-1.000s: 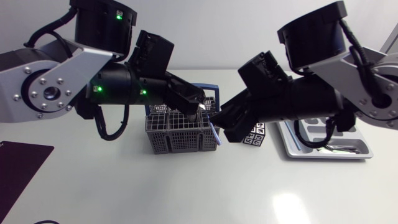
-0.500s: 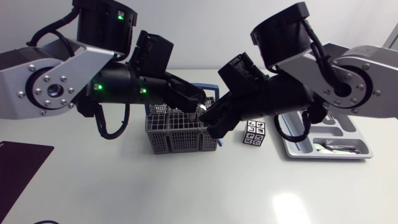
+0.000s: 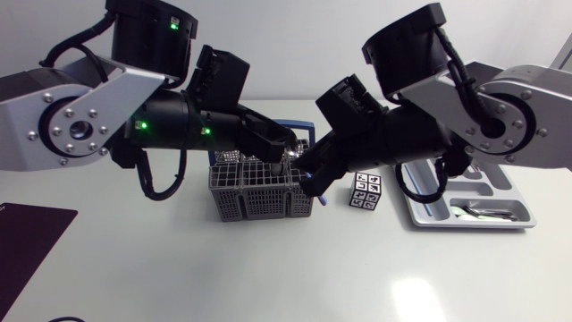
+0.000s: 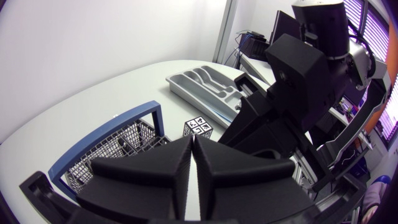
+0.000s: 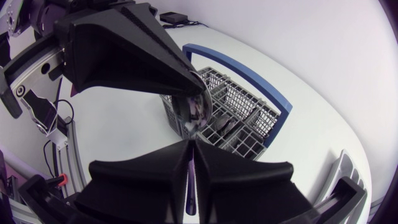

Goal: Transfer all utensils from the basket to the drawer tray.

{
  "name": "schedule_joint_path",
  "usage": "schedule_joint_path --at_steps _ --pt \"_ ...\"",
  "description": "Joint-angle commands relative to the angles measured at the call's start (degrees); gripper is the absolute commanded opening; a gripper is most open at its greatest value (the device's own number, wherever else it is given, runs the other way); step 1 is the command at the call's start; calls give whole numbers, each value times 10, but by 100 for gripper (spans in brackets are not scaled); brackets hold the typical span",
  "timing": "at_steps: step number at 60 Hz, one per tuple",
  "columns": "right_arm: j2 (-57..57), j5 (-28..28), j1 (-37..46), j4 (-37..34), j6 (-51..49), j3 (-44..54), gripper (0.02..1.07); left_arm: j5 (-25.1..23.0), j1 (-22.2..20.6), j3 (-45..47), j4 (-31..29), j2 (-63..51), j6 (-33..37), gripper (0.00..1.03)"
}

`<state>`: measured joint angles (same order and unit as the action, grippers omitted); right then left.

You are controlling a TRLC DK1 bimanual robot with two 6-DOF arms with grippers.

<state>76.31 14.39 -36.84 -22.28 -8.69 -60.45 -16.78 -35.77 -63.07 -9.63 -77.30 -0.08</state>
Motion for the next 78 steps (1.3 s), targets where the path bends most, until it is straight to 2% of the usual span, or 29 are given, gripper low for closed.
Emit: schedule_joint_path --at_steps 1,2,9,11,16,27,38,41,59,78 --pt "6 9 -5 -1 8 -1 8 -10 4 -22 7 2 -12 17" --pt "6 9 -4 -3 7 -1 8 -10 4 -22 11 5 -12 21" --pt "5 26 3 -14 2 5 8 -10 6 -27 20 10 -12 31" --pt "2 29 6 -16 -3 9 8 -10 9 -28 28 15 -13 39" --pt "1 42 14 -25 -12 19 8 -10 18 -34 38 27 -17 45" --pt "-19 70 55 -52 -53 41 8 -10 43 -33 70 51 -24 46" --pt "-37 114 145 -105 -137 55 8 -7 75 -33 64 50 -13 46" --pt "-40 122 173 -121 -165 59 8 -6 76 -28 55 45 8 46" --pt "-15 175 400 -227 -426 59 8 43 72 1 30 38 75 46" --pt "111 187 607 -311 -680 -32 8 75 47 35 29 28 108 46"
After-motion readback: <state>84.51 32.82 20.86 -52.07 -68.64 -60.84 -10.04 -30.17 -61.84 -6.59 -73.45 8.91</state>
